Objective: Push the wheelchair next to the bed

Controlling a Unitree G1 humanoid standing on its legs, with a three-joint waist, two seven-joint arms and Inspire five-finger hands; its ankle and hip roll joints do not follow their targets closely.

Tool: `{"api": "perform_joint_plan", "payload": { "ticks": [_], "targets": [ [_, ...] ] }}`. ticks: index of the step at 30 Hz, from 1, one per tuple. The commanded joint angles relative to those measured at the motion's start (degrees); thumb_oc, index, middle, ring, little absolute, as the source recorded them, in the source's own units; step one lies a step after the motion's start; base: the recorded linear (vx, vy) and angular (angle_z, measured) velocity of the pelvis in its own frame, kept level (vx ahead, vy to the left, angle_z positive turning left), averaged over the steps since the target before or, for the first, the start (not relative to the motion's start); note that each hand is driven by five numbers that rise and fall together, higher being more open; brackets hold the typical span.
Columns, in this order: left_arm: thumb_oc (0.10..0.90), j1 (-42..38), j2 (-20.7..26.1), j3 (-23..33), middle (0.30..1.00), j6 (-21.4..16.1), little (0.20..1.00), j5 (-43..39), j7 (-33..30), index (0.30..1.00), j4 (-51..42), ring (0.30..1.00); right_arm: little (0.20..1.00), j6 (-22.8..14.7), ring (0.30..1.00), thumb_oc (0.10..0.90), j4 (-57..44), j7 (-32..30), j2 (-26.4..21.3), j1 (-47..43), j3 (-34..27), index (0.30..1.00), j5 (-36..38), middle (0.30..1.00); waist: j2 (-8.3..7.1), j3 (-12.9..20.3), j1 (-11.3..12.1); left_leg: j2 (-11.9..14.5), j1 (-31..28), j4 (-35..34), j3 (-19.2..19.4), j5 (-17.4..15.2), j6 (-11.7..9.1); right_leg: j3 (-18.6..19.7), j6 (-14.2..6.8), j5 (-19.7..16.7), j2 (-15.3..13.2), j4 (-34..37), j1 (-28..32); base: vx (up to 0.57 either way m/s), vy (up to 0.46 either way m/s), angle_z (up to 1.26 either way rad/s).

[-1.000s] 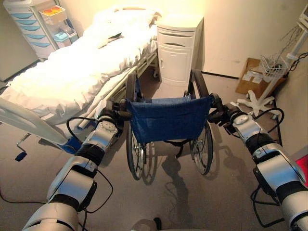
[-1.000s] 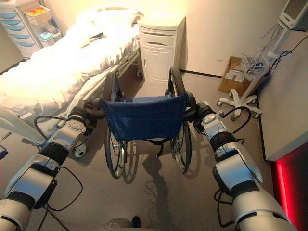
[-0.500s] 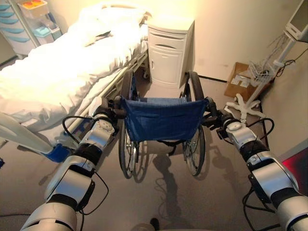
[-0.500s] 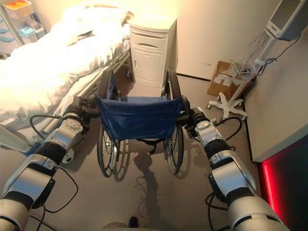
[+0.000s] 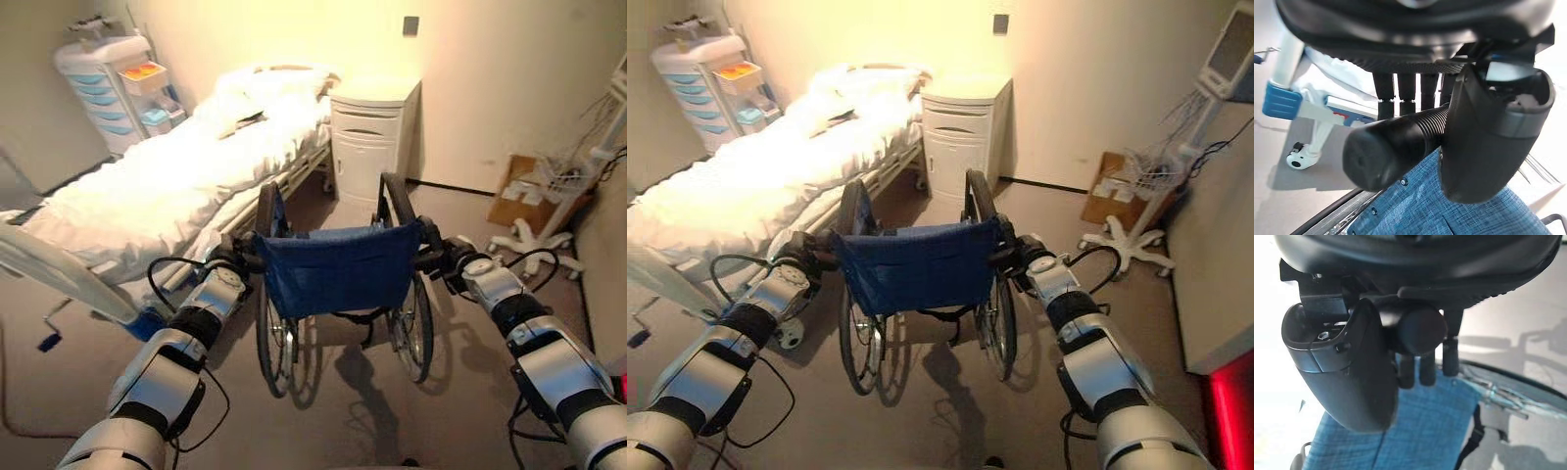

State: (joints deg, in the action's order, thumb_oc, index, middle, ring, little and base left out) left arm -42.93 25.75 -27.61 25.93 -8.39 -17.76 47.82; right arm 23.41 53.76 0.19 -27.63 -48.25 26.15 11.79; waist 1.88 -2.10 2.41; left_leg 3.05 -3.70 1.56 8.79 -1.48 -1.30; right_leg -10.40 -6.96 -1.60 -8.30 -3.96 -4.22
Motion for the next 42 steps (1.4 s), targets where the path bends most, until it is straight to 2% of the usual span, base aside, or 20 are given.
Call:
{"api": "perform_joint_plan", "payload": {
  "ticks": [1, 5, 7, 9, 10, 11, 12, 13, 14, 16, 17, 19, 20, 22, 28, 35, 41, 42],
  "targets": [
    [0.4, -3.62, -4.91, -4.42, 0.3, -1.72, 0.3, -1.81, 5.73, 0.3, 6.73, 0.3, 0.3, -9.08, 0.3, 0.4, -1.86, 3.04, -0.81, -4.38, 7.33, 0.3, -4.41, 0.3, -2.83, -5.31, -3.3, -1.18, -1.23, 4.26, -2.23, -5.05, -1.3, -1.13, -2.54, 0.63, -1.17, -1.0, 2.37, 0.15, -0.074, 0.09],
    [0.4, -3.8, -3.18, -3.68, 0.3, -0.67, 0.3, -2.73, 4.15, 0.3, 5.44, 0.3, 0.3, -9.03, 0.3, 0.4, -4.07, 4.06, -1.38, -5.42, 8.29, 0.3, -5.28, 0.3, -2.64, -5.07, -2.2, -1.35, -1.83, 1.05, -3.71, -3.58, -1.32, -2.42, -2.2, 1.86, -0.4, -0.97, 3.81, 0.11, -0.09, 0.0],
    [0.4, -4.38, -2.4, -3.38, 0.3, -0.5, 0.3, -3.23, 3.65, 0.3, 5.08, 0.3, 0.3, -9.38, 0.3, 0.4, -4.51, 4.46, -1.79, -6.0, 8.55, 0.3, -5.45, 0.3, -2.8, -5.14, -2.11, -1.42, -1.37, 1.69, -3.88, -3.73, -1.51, -2.62, -1.78, 2.48, -0.08, -1.01, 3.94, 0.05, -0.111, 0.0],
    [0.4, -4.38, -1.96, -3.0, 0.3, -0.47, 0.3, -3.52, 2.53, 0.3, 4.4, 0.3, 0.3, -9.89, 0.3, 0.4, -4.81, 4.55, -2.34, -6.58, 9.16, 0.3, -5.19, 0.3, -3.49, -5.36, -2.26, -1.57, -0.19, 6.34, -3.16, -5.51, -1.88, -2.54, -1.1, 3.0, -0.31, -1.32, 3.58, 0.06, -0.123, 0.05],
    [0.4, -4.09, -1.69, -2.95, 0.3, -0.63, 0.3, -3.64, 2.16, 0.3, 3.86, 0.3, 0.3, -10.01, 0.3, 0.4, -4.97, 4.62, -2.82, -6.61, 9.31, 0.3, -4.79, 0.3, -3.89, -5.58, -2.43, -1.12, 0.72, 10.26, -2.85, -5.37, -2.41, -2.3, -0.39, 3.2, -0.11, -1.23, 3.75, 0.03, -0.145, 0.09],
    [0.4, -3.48, -1.1, -2.81, 0.3, -0.97, 0.3, -3.81, 1.81, 0.3, 2.68, 0.3, 0.3, -9.56, 0.3, 0.4, -6.3, 4.76, -4.11, -6.13, 9.35, 0.3, -4.09, 0.3, -4.76, -6.56, -2.28, 0.0, 4.31, 20.08, -3.25, -0.6, -3.91, -2.95, 1.35, 3.21, 0.22, -0.66, 4.8, 0.01, -0.124, 0.09],
    [0.4, -3.37, -1.02, -2.75, 0.3, -1.04, 0.3, -3.78, 1.77, 0.3, 2.45, 0.3, 0.3, -9.5, 0.3, 0.4, -6.62, 4.85, -4.48, -6.03, 9.39, 0.3, -3.92, 0.3, -4.92, -6.83, -2.24, -0.02, 5.52, 22.36, -3.44, 0.28, -3.99, -3.16, 1.65, 3.21, 0.22, -0.65, 4.94, 0.04, -0.116, 0.08],
    [0.4, -2.89, -0.53, -2.38, 0.3, -1.14, 0.3, -3.67, 1.68, 0.3, 1.23, 0.3, 0.3, -8.89, 0.3, 0.4, -7.53, 4.66, -5.63, -5.56, 9.55, 0.3, -2.91, 0.3, -5.16, -8.46, -1.51, -0.8, 10.45, 27.46, -3.78, 1.99, -3.96, -3.47, 2.65, 3.8, 0.48, -1.0, 6.37, 0.05, -0.038, 0.14],
    [0.4, -2.86, -0.38, -2.31, 0.3, -1.1, 0.3, -3.68, 1.87, 0.3, 1.07, 0.3, 0.3, -8.78, 0.3, 0.4, -7.44, 4.59, -5.63, -5.51, 9.56, 0.3, -2.81, 0.3, -5.01, -8.85, -1.37, -0.86, 11.26, 27.79, -3.93, 1.83, -3.93, -3.37, 2.77, 4.07, 0.7, -1.18, 6.85, 0.1, 0.008, 0.2],
    [0.4, -2.35, -0.25, -1.9, 0.3, -1.85, 0.3, -2.74, 3.01, 0.3, 1.49, 0.3, 0.3, -8.06, 0.3, 0.4, -5.81, 4.39, -4.63, -5.42, 9.43, 0.3, -3.28, 0.3, -3.92, -10.0, -0.41, -0.71, 12.48, 22.26, -4.55, 2.96, -4.21, -2.65, 2.59, 5.18, 1.68, -1.77, 8.78, 0.16, 0.122, 0.07],
    [0.4, -1.7, -0.73, -1.51, 0.3, -2.77, 0.3, -1.68, 3.39, 0.3, 2.11, 0.3, 0.3, -7.35, 0.3, 0.4, -4.43, 3.18, -3.13, -5.31, 9.12, 0.3, -3.34, 0.3, -2.68, -10.26, 0.72, 0.57, 11.98, 12.09, -4.93, 4.65, -4.49, -2.38, 1.87, 6.0, 2.3, -1.35, 11.22, 0.22, 0.184, -0.05],
    [0.4, -0.94, -1.07, -1.3, 0.3, -2.77, 0.3, -1.23, 3.77, 0.3, 1.91, 0.3, 0.3, -5.84, 0.3, 0.4, -4.14, 2.26, -1.79, -4.56, 8.29, 0.3, -2.71, 0.3, -2.88, -10.31, 1.51, -1.12, 11.15, 10.28, -6.64, 2.71, -3.52, -1.9, 1.08, 5.98, 1.37, -0.68, 12.22, 0.22, 0.179, -0.02],
    [0.4, -0.5, -0.87, -1.23, 0.3, -2.28, 0.3, -1.1, 4.17, 0.3, 1.58, 0.3, 0.3, -4.97, 0.3, 0.4, -4.56, 2.3, -1.13, -3.53, 8.06, 0.3, -2.46, 0.3, -2.43, -9.07, 1.14, -1.54, 8.74, 7.4, -7.26, 1.4, -2.78, -1.6, 0.57, 5.69, 0.9, -0.82, 11.24, 0.21, 0.197, -0.24],
    [0.4, -0.31, -0.56, -1.41, 0.3, -2.01, 0.3, -1.82, 4.03, 0.3, 1.74, 0.3, 0.3, -4.97, 0.3, 0.4, -5.64, 1.92, -0.84, -1.37, 7.59, 0.3, -3.08, 0.3, -1.65, -8.0, 0.52, -1.67, 5.96, 3.89, -7.32, 1.32, -2.56, -2.14, 0.04, 5.51, 0.43, -1.52, 10.27, 0.22, 0.19, -0.33],
    [0.4, -0.61, 0.1, -1.25, 0.3, -0.35, 0.3, -1.54, 3.92, 0.3, 1.73, 0.3, 0.3, -7.61, 0.3, 0.4, -6.57, 3.11, -0.57, -0.04, 6.95, 0.3, -5.31, 0.3, -1.18, -5.83, 0.05, -2.76, 1.91, -1.91, -7.03, 1.37, -1.39, -1.36, -2.1, 3.49, -0.75, -0.36, 8.23, 0.18, 0.102, -0.24],
    [0.4, -1.4, 0.79, -1.09, 0.3, 0.68, 0.3, -0.81, 2.85, 0.3, 0.29, 0.3, 0.3, -7.65, 0.3, 0.4, -8.52, 4.29, -1.14, -1.14, 7.34, 0.3, -5.06, 0.3, -1.78, -5.6, 0.12, -2.88, 1.74, -4.76, -6.59, 2.04, -0.9, -0.64, -3.24, 1.42, -1.52, 2.0, 6.92, 0.05, 0.014, -0.08],
    [0.4, -1.81, 2.45, -0.51, 0.3, 0.98, 0.3, -0.21, 4.65, 0.3, -1.83, 0.3, 0.3, -6.66, 0.3, 0.4, -11.32, 2.74, -1.42, -0.88, 7.16, 0.3, -4.66, 0.3, -1.83, -5.6, 0.18, -2.67, 1.75, -5.66, -6.01, 2.18, -0.74, -0.7, -3.62, 0.96, -1.72, 2.86, 6.68, -0.02, -0.008, 0.0],
    [0.425, -1.67, 2.44, -0.61, 0.338, 1.22, 0.338, -0.15, 4.95, 0.338, -2.17, 0.338, 0.714, -6.4, 0.714, 0.676, -11.52, 1.88, -1.32, -0.57, 6.97, 0.714, -4.59, 0.714, -1.72, -5.54, 0.18, -2.59, 1.63, -5.71, -5.97, 2.09, -0.68, -0.79, -3.6, 1.07, -1.73, 2.73, 6.66, 0.0, 0.0, 0.0]
  ]
}}
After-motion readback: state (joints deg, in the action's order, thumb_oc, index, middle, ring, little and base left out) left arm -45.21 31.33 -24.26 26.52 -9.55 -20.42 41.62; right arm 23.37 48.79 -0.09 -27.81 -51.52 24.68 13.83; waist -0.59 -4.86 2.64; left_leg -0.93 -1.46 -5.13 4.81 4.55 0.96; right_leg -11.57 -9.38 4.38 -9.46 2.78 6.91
